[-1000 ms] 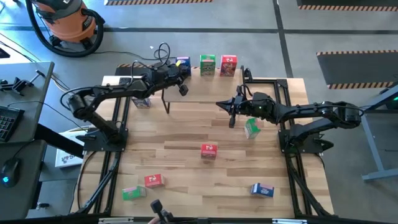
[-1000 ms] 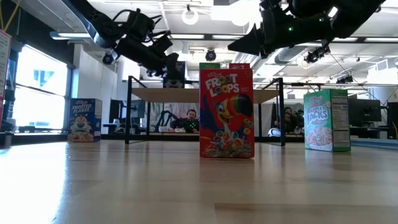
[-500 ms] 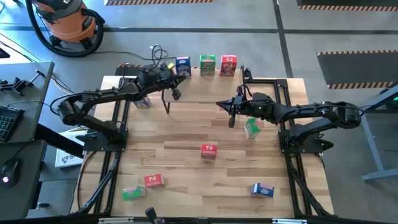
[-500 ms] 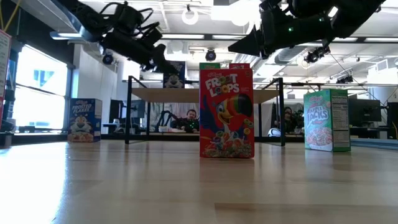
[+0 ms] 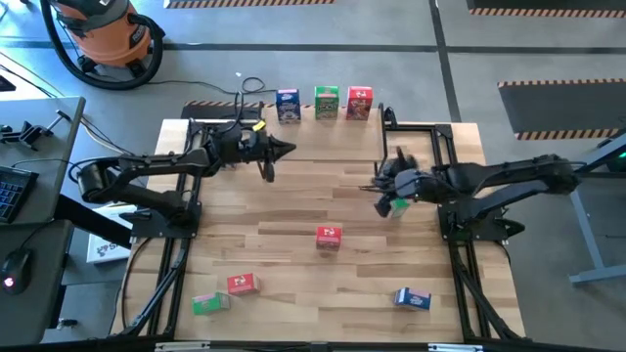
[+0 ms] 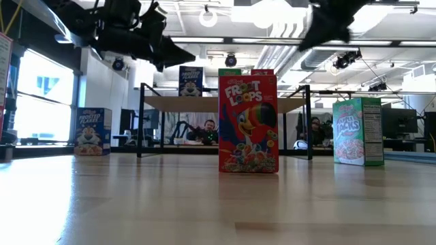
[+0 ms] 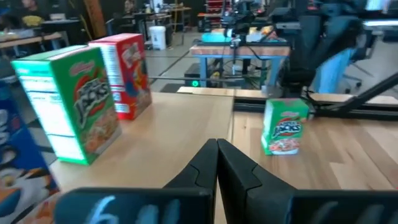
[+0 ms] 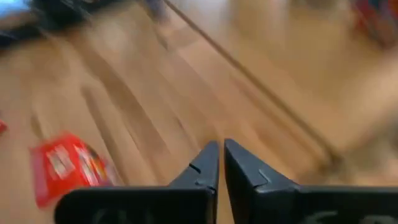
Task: Stack cereal on shelf
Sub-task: Adjust the bottom green cereal box on the shelf
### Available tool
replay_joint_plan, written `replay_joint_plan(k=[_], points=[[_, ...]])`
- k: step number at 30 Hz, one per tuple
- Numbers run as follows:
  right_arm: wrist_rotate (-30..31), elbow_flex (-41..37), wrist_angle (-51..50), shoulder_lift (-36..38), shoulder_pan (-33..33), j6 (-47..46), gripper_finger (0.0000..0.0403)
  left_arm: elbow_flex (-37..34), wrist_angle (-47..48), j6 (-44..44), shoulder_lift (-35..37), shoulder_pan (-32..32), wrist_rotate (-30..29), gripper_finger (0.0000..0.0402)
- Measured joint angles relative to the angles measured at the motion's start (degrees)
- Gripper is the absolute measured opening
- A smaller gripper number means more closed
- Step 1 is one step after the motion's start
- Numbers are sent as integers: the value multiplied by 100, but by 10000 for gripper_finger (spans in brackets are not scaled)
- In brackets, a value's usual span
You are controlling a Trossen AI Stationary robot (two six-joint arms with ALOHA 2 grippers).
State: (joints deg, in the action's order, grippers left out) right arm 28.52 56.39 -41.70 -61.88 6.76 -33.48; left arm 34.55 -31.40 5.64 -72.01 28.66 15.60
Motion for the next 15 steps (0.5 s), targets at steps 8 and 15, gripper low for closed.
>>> replay_joint_plan(k=[8,15], points=[[-1055,916,-3075,-554,-99,-2500,136,-1,-31,253,-20,-170,-12,0],[-1909,843,-3400,-1087,-699,-3056,249,-1,-149,252,-20,-171,-14,0]])
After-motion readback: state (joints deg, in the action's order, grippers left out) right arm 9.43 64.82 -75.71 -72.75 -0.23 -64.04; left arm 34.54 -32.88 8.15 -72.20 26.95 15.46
